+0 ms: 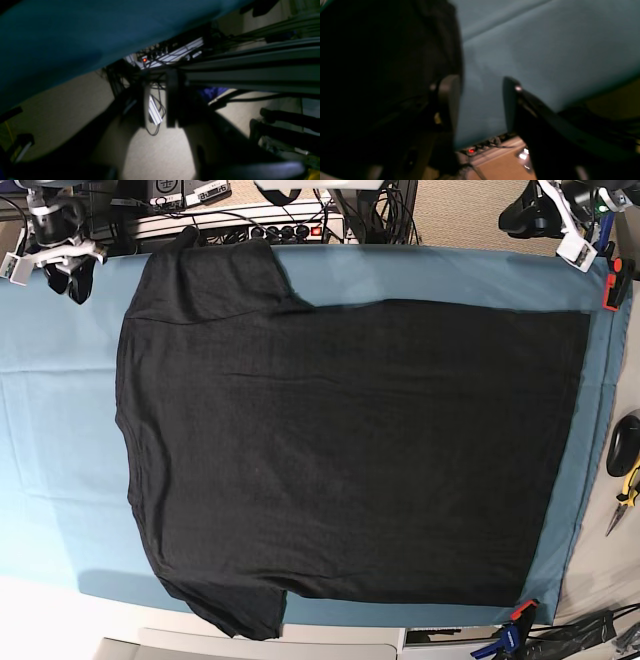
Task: Fold the T-shirt properly
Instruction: 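Move both grippers down to the black T-shirt's edge nearest the arms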
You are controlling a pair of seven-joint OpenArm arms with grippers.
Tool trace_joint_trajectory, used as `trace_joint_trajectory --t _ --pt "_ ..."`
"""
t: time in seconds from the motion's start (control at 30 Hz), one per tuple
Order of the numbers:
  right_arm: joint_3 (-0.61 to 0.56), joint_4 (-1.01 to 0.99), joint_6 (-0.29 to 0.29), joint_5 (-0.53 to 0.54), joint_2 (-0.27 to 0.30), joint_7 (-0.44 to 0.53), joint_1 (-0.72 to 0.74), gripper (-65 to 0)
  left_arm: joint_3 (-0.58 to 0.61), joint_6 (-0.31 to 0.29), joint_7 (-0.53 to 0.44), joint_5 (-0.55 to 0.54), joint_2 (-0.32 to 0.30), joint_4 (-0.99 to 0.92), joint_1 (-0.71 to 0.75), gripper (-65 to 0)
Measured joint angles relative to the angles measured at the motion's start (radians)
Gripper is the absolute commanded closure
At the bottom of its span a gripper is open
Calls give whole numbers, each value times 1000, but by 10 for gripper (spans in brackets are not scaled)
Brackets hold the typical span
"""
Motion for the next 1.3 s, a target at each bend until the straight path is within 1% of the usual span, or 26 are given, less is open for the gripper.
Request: trace_joint_trajectory --t 0.03,0.1,0.2,0.27,0.37,0.47,0.5,0.53,0.63,0.77,1.0,1.13,1.17,1.2,1.23,1.3 --pt "0 0 -23 -6 0 -8 10 -291 0 0 0 2 0 0 0 -132" --pt "0 -9 -17 -13 1 -20 20 -291 0 0 0 0 1 0 0 -131" --pt "-2 -99 -18 -9 1 -27 55 -291 0 0 0 1 0 0 0 -131" --pt "-2 -188 -10 37 1 -60 83 -291 0 0 0 0 0 0 0 -131" --pt "-2 -304 62 139 0 -133 111 -291 0 0 0 0 0 0 0 -131" --pt "-2 -359 117 254 1 -172 124 -291 0 0 0 3 0 0 0 -131" --pt "-2 -364 137 269 0 -183 125 -291 0 0 0 2 0 0 0 -131" --pt "-2 -364 143 281 0 -198 124 -291 0 0 0 2 1 0 0 -131" --pt "-2 -364 158 293 2 -210 124 -291 0 0 5 3 0 0 -6 -131" --pt "-20 -364 159 300 6 -223 124 -291 0 0 14 3 0 0 -43 -131" --pt "-172 -357 175 301 10 -194 126 -290 0 0 22 12 1 0 -68 -131" --pt "-196 -356 185 259 12 -164 128 -289 0 0 22 18 1 0 -69 -131" --pt "-196 -356 190 249 12 -160 128 -284 0 0 22 18 1 0 -68 -131" --pt "-195 -356 192 233 11 -152 130 -255 0 0 22 18 1 0 -68 -131" --pt "-194 -356 192 209 11 -142 131 -210 0 0 22 18 1 0 -71 -131" --pt "-194 -356 187 177 11 -120 132 -96 0 0 22 19 2 0 -84 -131"
